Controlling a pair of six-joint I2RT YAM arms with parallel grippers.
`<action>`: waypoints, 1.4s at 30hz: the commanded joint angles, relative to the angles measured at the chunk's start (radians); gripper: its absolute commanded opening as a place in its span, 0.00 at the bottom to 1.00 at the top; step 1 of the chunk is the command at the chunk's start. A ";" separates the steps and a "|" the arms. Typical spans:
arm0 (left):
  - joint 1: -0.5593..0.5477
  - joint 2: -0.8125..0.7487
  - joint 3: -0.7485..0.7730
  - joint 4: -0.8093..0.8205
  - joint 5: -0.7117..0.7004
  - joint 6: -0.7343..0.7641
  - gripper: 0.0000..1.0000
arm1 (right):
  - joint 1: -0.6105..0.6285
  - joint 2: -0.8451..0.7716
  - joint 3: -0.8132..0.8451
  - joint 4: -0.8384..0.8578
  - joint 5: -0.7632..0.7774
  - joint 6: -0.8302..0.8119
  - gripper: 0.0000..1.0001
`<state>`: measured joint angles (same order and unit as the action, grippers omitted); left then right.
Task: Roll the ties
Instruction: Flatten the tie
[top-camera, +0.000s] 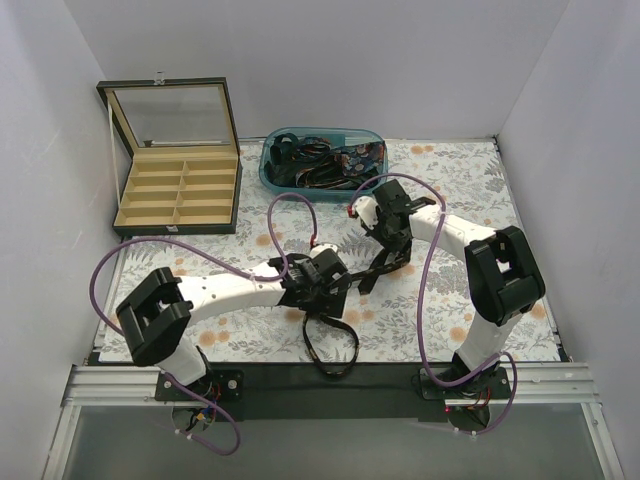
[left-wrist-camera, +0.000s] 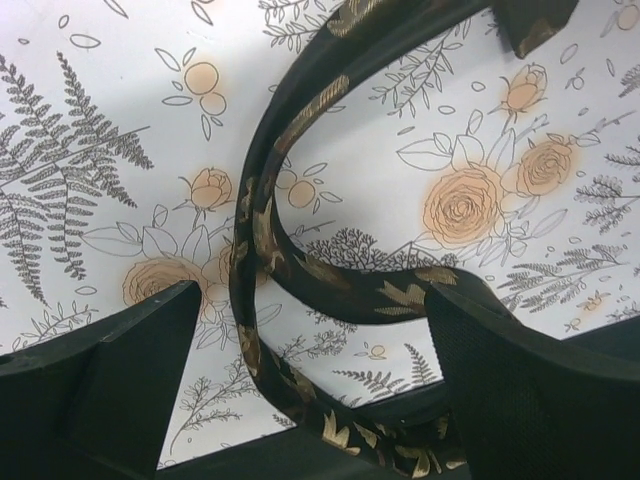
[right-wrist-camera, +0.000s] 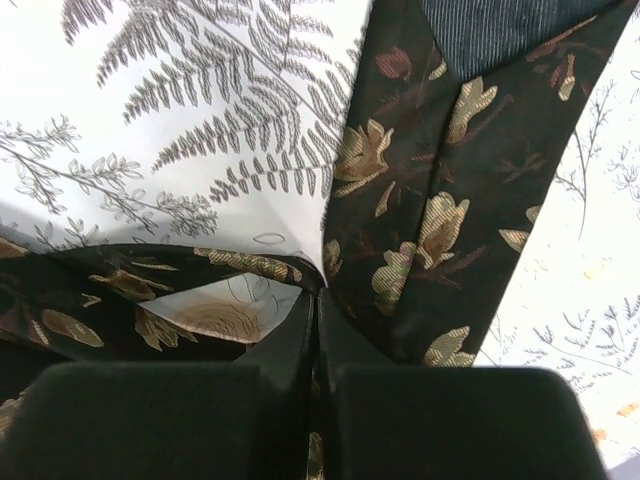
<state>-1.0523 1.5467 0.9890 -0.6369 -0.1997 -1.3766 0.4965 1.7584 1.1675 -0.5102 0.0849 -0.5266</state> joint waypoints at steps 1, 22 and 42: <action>0.009 0.041 0.054 0.016 -0.026 0.016 0.88 | -0.004 -0.025 -0.002 0.039 -0.052 0.048 0.01; 0.184 0.107 0.194 -0.037 -0.598 0.500 0.01 | -0.281 -0.255 -0.124 0.399 -0.335 0.646 0.01; 0.069 -0.102 -0.044 -0.121 -0.431 0.283 0.03 | -0.400 -0.477 -0.709 0.768 -0.327 1.054 0.32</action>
<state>-0.9588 1.5002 0.9535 -0.6807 -0.6601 -0.9569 0.1074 1.3396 0.4759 0.2008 -0.2848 0.5274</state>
